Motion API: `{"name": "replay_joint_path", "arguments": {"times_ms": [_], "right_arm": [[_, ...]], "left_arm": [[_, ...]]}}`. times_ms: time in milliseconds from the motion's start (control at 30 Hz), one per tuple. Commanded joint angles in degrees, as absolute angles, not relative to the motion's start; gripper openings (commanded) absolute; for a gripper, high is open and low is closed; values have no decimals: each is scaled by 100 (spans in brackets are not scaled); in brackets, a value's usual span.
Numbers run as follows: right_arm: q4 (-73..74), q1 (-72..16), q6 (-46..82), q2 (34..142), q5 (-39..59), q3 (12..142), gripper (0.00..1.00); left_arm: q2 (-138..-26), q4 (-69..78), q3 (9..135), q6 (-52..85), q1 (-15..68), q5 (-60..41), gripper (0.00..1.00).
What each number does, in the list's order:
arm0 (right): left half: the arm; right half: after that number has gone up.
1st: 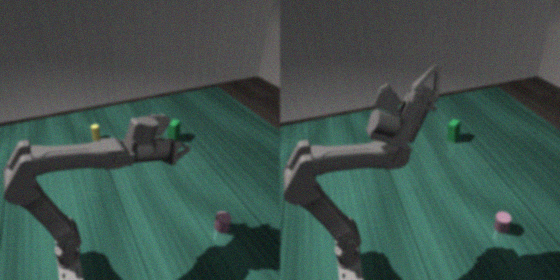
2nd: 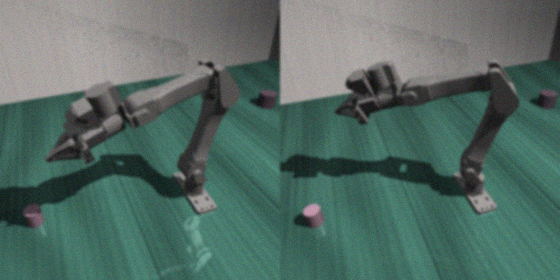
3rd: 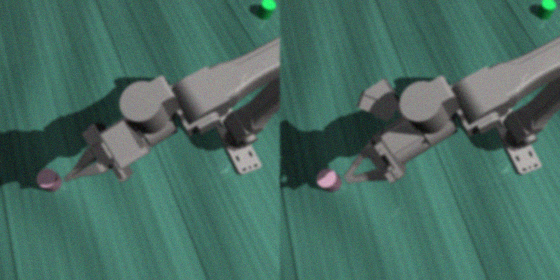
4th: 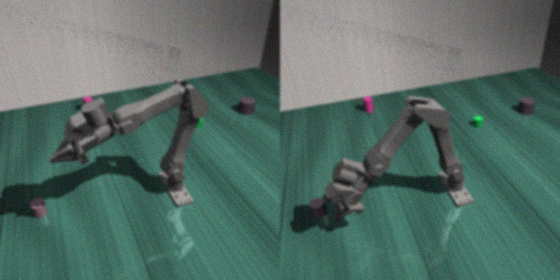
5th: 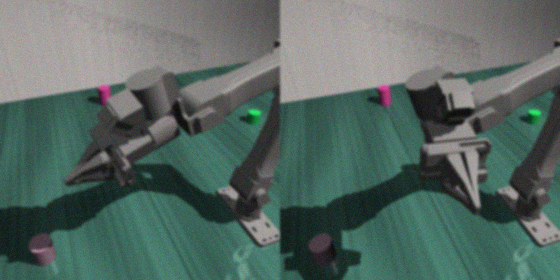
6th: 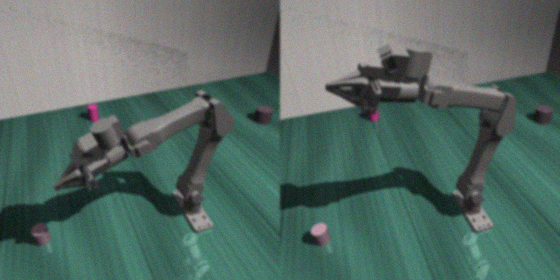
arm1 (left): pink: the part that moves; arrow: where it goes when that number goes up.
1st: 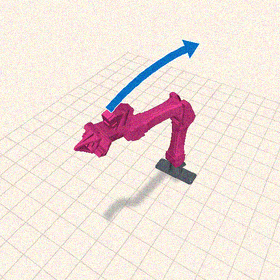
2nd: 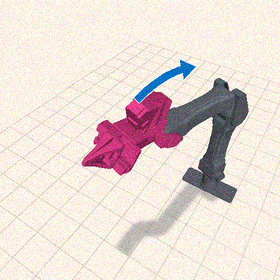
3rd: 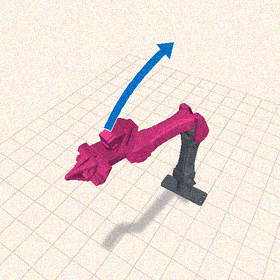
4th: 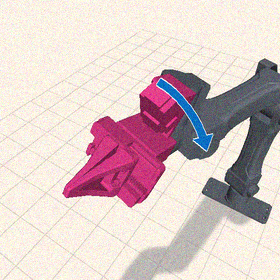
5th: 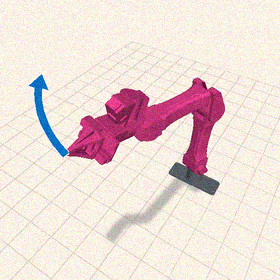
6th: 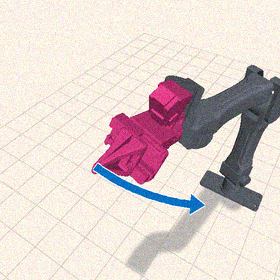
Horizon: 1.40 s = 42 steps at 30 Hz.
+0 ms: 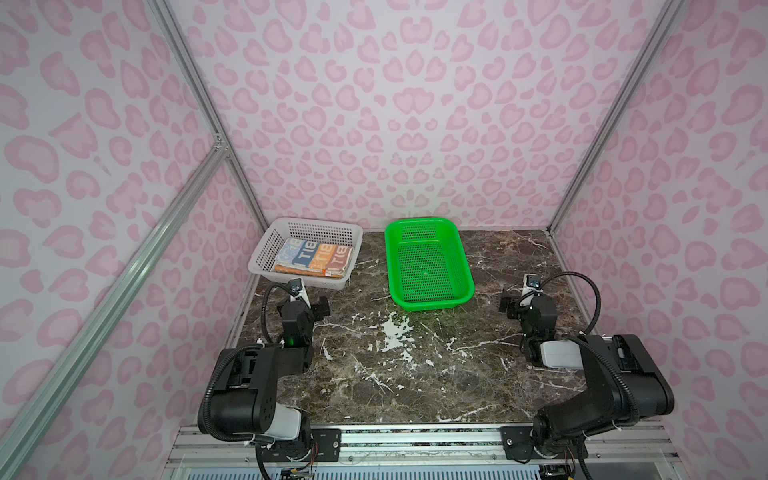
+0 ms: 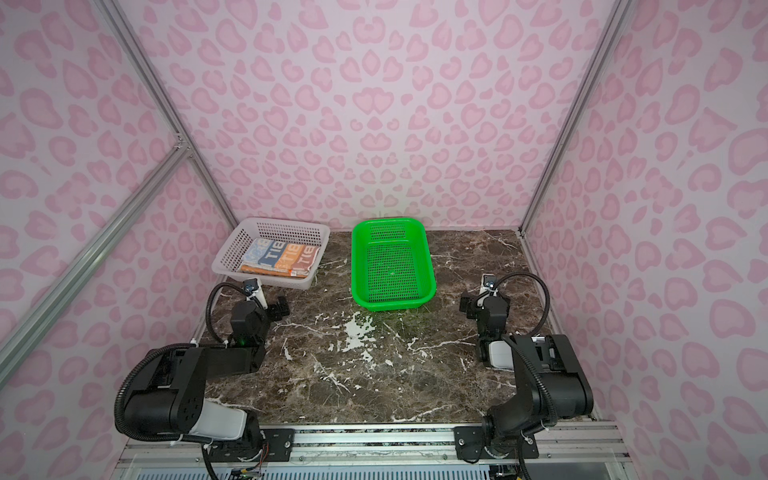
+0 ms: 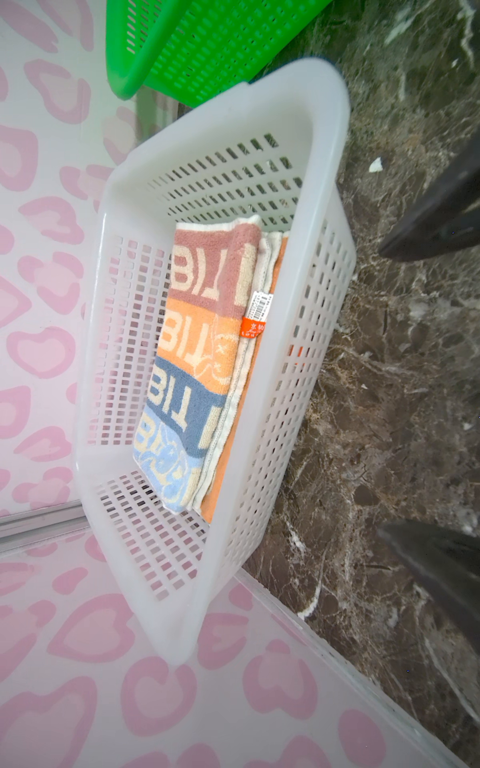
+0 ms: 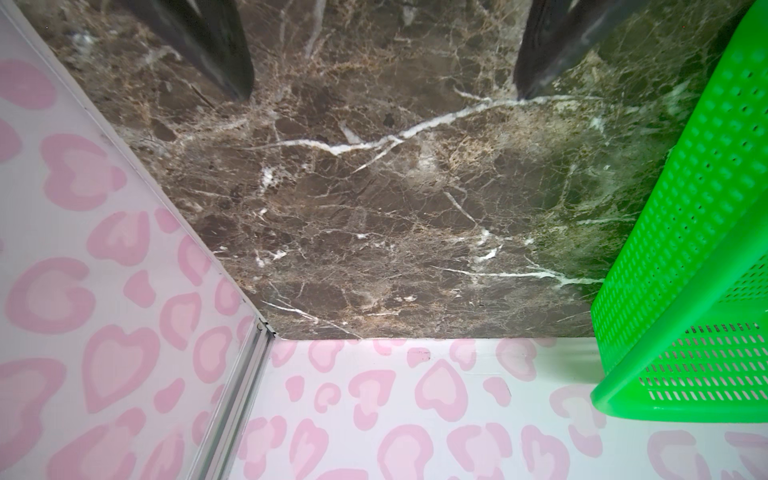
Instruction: Fold and stack the towels
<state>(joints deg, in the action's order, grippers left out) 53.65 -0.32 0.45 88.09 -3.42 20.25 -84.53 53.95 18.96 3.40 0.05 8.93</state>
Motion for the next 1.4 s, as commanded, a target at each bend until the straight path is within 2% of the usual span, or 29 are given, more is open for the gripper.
{"name": "replay_joint_path", "arguments": {"times_ms": [0,667,767,933,1033,1133,1367], "right_arm": [[5396,-29,79,8807,-362,2031,100],[5545,-48,86,8765,-488,1989,100],[4651,-51,271,8414,-885,2238,100],[6067,-130,35,9003,-605,1846,100],[5290,-123,109,8783,-685,2046,100],[5741,-121,105,8898,-689,1925,100],[5370,-121,105,8783,-686,2021,100]], "left_arm": [[-8429,5621,1870,299,17,870,98],[-8425,5568,1898,316,-29,744,98],[-8422,5572,1899,314,-32,743,98],[-8425,5572,1899,317,-28,746,98],[-8434,5572,1898,316,-27,741,98],[-8425,5572,1898,321,-27,742,98],[-8428,5524,1922,325,-44,697,98]]}}
